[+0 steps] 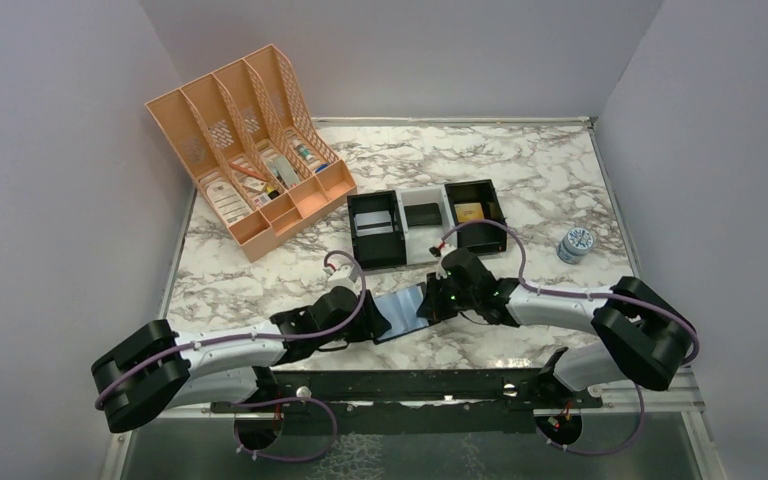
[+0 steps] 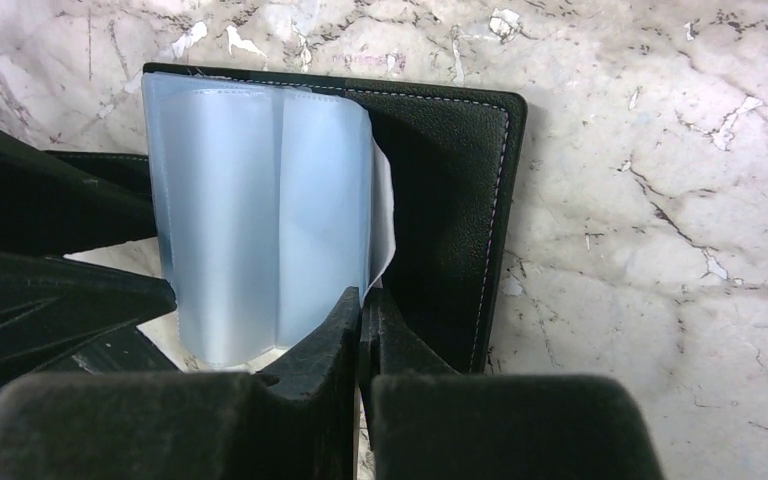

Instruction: Take the credit cards out of the card holder

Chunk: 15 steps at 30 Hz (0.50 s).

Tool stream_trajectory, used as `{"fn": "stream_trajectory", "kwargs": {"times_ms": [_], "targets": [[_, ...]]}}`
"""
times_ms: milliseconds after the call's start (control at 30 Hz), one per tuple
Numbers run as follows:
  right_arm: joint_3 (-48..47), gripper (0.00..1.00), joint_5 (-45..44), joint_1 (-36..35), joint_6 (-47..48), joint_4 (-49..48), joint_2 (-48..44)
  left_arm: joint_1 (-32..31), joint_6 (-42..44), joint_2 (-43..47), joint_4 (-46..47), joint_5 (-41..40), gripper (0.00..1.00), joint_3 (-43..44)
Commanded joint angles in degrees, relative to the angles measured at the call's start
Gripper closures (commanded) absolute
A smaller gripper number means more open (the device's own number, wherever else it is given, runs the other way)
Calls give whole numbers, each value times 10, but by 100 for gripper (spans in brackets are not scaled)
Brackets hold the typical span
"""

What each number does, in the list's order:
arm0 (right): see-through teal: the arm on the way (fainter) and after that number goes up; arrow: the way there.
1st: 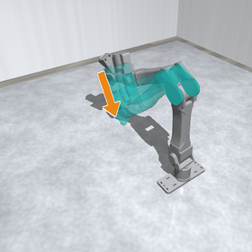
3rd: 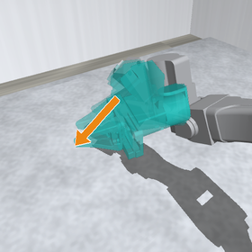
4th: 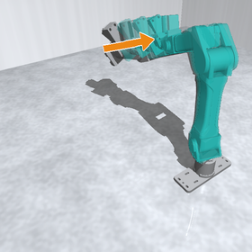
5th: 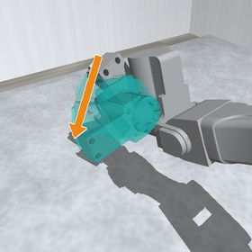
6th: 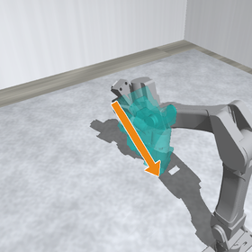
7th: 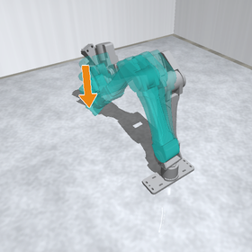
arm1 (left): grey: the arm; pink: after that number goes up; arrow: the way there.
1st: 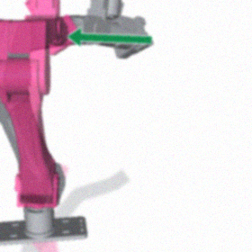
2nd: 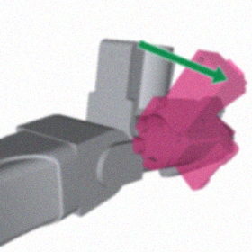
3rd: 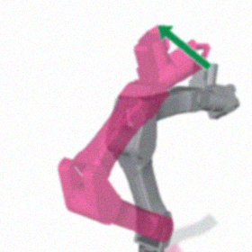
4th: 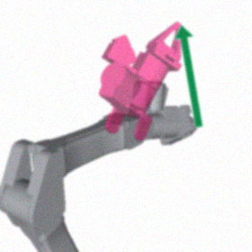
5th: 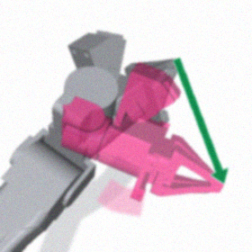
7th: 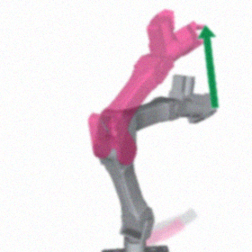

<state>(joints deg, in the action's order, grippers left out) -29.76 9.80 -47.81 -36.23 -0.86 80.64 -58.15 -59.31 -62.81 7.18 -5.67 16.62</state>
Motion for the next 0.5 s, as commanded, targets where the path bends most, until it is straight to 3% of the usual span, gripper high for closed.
{"fn": "stream_trajectory", "kwargs": {"times_ms": [0, 267, 467], "targets": [[33, 99, 69, -9, -33, 2, 4, -1, -68, 12, 71, -35, 52, -40], [41, 99, 79, -9, -24, 1, -4, -2, -46, 37, 95, -47, 69, -11], [39, 99, 63, -9, -23, 16, -26, -3, -35, -6, 85, -29, 69, 14]]}}
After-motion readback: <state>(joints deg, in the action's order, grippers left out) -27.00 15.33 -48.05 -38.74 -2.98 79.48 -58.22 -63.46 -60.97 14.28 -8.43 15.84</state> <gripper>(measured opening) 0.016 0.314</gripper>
